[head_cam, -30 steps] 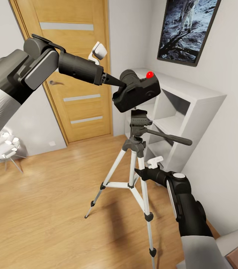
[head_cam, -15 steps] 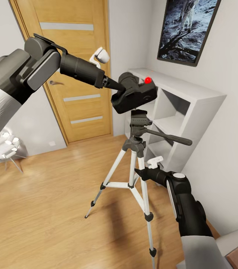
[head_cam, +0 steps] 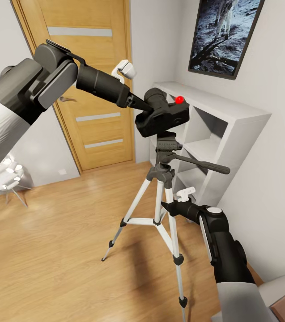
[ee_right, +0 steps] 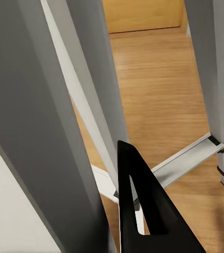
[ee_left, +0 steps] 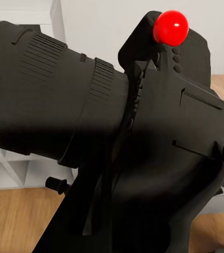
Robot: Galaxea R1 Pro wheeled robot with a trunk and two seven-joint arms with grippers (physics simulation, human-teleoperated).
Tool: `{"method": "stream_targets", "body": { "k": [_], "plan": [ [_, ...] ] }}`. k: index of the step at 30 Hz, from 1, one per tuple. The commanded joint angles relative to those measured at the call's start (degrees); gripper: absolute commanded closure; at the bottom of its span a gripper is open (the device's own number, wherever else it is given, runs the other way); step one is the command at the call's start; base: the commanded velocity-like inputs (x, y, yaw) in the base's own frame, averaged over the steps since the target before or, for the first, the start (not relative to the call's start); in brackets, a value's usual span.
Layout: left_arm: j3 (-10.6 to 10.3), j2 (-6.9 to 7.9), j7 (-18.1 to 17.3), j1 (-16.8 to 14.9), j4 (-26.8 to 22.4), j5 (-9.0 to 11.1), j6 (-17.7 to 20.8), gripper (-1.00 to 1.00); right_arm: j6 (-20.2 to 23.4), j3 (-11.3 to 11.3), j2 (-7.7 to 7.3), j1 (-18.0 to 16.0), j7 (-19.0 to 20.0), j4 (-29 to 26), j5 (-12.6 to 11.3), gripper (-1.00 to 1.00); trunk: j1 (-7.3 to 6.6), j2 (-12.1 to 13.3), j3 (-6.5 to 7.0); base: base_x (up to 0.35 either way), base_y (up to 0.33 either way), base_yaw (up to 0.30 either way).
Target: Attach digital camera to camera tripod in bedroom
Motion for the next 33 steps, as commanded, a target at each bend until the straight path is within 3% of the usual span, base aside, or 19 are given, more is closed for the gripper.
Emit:
{"method": "stream_targets", "body": {
  "k": [1,16,25,33],
  "plan": [
    [-0.18,0.06,0.18,-0.13,-0.02,0.38,0.16,1.00,0.23,-0.29,0.05,-0.06,0.56,4.21,3.74,1.00,0.05,-0.09,-0.12,0.000,0.000,0.000],
    [-0.21,0.02,-0.07,-0.11,0.08,0.41,-0.47,1.00,0.23,-0.29,0.05,-0.06,0.56,4.21,3.75,1.00,0.05,-0.09,-0.12,0.000,0.000,0.000],
    [-0.58,0.03,-0.15,-0.11,0.91,0.41,-8.30,1.00,0.23,-0.29,0.05,-0.06,0.56,4.21,3.82,1.00,0.05,-0.09,-0.12,0.000,0.000,0.000],
    [-0.70,0.01,-0.22,-0.11,1.06,0.34,-10.79,1.00,0.23,-0.29,0.05,-0.05,0.56,4.21,3.82,1.00,0.05,-0.09,-0.12,0.000,0.000,0.000]
  ]
}}
